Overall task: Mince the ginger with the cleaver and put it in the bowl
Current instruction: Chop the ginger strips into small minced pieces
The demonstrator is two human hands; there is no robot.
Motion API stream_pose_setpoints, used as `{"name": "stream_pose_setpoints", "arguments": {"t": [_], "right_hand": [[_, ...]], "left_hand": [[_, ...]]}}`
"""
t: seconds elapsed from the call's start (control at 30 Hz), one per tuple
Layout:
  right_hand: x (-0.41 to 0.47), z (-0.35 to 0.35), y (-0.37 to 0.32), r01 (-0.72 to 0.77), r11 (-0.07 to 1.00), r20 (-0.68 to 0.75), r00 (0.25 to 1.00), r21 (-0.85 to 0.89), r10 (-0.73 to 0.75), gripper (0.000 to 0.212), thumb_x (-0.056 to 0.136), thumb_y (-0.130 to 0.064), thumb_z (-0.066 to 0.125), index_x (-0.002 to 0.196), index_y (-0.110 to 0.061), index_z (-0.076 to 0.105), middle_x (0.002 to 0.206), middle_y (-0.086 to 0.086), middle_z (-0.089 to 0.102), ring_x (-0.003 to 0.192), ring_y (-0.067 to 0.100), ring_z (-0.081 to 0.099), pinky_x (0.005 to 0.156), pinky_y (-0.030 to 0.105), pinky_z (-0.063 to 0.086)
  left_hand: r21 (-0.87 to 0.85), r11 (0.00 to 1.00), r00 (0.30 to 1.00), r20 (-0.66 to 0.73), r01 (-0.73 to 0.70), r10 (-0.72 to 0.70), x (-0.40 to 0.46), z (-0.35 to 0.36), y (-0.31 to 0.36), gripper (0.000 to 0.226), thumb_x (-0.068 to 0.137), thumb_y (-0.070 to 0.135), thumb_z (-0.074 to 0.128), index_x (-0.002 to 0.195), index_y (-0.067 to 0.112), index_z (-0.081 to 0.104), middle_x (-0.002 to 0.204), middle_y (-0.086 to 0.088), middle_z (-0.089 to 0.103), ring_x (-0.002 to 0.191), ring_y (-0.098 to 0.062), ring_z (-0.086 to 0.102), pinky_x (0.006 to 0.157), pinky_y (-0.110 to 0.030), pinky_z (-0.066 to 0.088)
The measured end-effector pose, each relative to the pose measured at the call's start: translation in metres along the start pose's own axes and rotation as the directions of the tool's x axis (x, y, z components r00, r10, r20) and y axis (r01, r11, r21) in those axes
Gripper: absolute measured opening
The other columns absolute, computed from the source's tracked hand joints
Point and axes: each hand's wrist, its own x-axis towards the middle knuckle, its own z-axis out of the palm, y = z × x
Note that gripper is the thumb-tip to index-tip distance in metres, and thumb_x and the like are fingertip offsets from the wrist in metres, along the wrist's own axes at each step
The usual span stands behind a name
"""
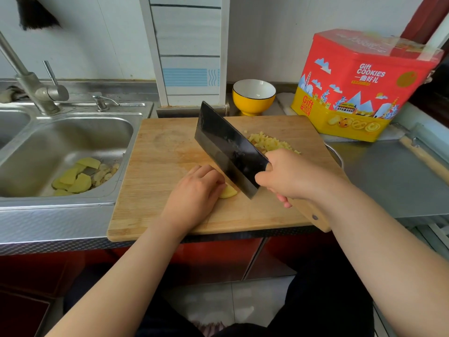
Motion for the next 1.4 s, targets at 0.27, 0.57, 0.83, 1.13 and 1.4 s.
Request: {"name": "stream_pose_setpoints", "arguments": {"t": [0.27, 0.57, 0.83, 1.13, 1.4], "right_hand": [[-0.005, -0.009, -0.013, 0.043, 0.988, 0.061, 0.998, -0.151, -0.034, 0.021, 0.093, -0.017, 0.048, 0.075, -0.006, 0.048, 0.054, 0.014, 0.059, 0.037, 0.022, 0.051, 0.044, 0.024, 0.042], [0.000, -0.009, -0.028, 0.005, 0.983, 0.137, 0.990, -0.182, 0.020, 0.026, 0.098, -0.014, 0.045, 0.073, -0.012, 0.037, 0.055, 0.013, 0.055, 0.022, 0.012, 0.043, 0.038, 0.021, 0.040], [0.004, 0.002, -0.026, -0.006, 0.978, 0.129, 0.991, -0.211, 0.034, 0.011, 0.099, -0.016, 0.043, 0.102, -0.005, 0.044, 0.056, 0.013, 0.055, 0.030, 0.016, 0.048, 0.039, 0.021, 0.042], [0.010, 0.012, -0.003, -0.038, 0.998, 0.058, 0.998, -0.047, 0.041, 0.017, 0.098, -0.019, 0.047, 0.103, -0.005, 0.041, 0.071, 0.018, 0.063, 0.042, 0.025, 0.053, 0.044, 0.027, 0.046], [0.000, -0.005, -0.012, 0.029, 0.991, 0.022, 0.999, -0.129, -0.026, 0.028, 0.097, -0.019, 0.046, 0.071, -0.015, 0.037, 0.057, 0.012, 0.059, 0.034, 0.018, 0.051, 0.045, 0.024, 0.044]], "left_hand": [[0.007, 1.000, 1.000, -0.003, -0.004, 0.004, 0.001, -0.001, 0.000, 0.010, 0.090, 0.023, 0.061, 0.092, 0.015, 0.067, 0.095, 0.002, 0.059, 0.086, -0.019, 0.053, 0.072, -0.036, 0.049], [0.006, 1.000, 1.000, -0.002, -0.019, 0.019, 0.001, 0.000, -0.001, 0.010, 0.090, 0.022, 0.061, 0.092, 0.015, 0.067, 0.093, 0.002, 0.060, 0.084, -0.017, 0.051, 0.071, -0.032, 0.048], [0.017, 1.000, 1.000, 0.005, -0.003, 0.003, 0.002, -0.001, 0.000, 0.008, 0.088, 0.021, 0.064, 0.091, 0.015, 0.068, 0.092, 0.003, 0.060, 0.083, -0.016, 0.052, 0.071, -0.026, 0.045], [-0.002, 1.000, 1.000, -0.022, -0.014, 0.014, 0.000, -0.003, 0.001, 0.003, 0.087, 0.018, 0.066, 0.087, 0.015, 0.066, 0.087, 0.003, 0.058, 0.079, -0.018, 0.052, 0.068, -0.030, 0.046], [-0.007, 1.000, 1.000, -0.028, 0.004, -0.004, -0.004, -0.004, 0.001, 0.004, 0.085, 0.013, 0.067, 0.085, 0.013, 0.064, 0.089, 0.002, 0.058, 0.079, -0.019, 0.054, 0.066, -0.030, 0.046]]}}
